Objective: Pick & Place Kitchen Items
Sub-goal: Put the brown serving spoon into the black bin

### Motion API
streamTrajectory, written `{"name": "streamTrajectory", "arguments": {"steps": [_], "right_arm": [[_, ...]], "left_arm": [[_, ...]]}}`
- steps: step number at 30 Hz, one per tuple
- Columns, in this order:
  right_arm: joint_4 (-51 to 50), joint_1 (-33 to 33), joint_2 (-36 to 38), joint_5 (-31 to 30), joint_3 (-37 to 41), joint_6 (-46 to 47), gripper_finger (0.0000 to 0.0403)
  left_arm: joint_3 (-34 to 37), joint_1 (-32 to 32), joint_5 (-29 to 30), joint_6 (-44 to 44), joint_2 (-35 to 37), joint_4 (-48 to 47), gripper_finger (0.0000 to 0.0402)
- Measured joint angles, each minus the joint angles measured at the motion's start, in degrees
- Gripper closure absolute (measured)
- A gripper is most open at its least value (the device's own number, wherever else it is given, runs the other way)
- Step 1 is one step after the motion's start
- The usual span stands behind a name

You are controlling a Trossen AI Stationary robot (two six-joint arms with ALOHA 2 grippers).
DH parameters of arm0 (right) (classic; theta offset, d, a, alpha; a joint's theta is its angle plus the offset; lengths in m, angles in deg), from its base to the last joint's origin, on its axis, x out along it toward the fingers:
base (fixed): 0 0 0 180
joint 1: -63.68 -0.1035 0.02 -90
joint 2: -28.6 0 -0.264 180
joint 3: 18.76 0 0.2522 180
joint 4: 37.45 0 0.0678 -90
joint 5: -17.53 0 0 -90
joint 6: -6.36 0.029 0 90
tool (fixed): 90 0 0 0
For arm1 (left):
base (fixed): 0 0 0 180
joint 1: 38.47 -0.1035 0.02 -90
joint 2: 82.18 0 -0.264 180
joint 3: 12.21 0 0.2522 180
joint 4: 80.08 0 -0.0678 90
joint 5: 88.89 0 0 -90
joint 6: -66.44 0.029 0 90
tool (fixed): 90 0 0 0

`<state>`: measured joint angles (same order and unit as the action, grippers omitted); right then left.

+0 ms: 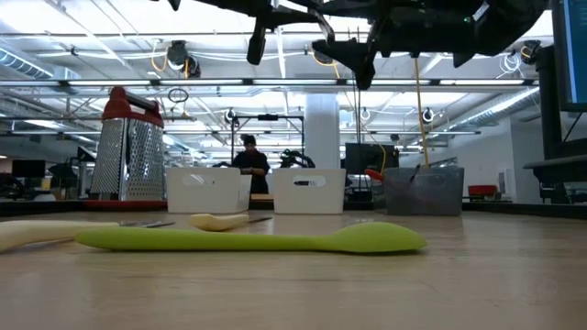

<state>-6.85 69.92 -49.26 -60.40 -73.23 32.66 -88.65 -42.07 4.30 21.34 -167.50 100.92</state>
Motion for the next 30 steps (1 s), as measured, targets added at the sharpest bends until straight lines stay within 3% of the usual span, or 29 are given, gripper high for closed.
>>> {"name": "streamTrajectory", "arguments": {"steps": [10,14,23,30], "right_arm": [[-0.8,0.0,-2.7,-1.6,-3.4,1.7,0.017],[-1.0,0.0,-4.1,-1.8,-4.3,3.4,0.022],[-1.1,0.0,-5.6,-1.4,-4.5,7.4,0.0381],[-1.1,0.1,-5.6,-1.5,-4.5,9.2,0.0377]], "left_arm": [[0.0,0.0,0.6,0.1,0.0,-0.1,0.0385],[0.0,0.0,1.2,0.0,-0.7,0.1,0.0385],[0.1,0.0,1.1,1.3,-1.6,-0.5,0.0385],[0.1,0.0,1.2,0.9,-1.6,-0.9,0.0383]]}}
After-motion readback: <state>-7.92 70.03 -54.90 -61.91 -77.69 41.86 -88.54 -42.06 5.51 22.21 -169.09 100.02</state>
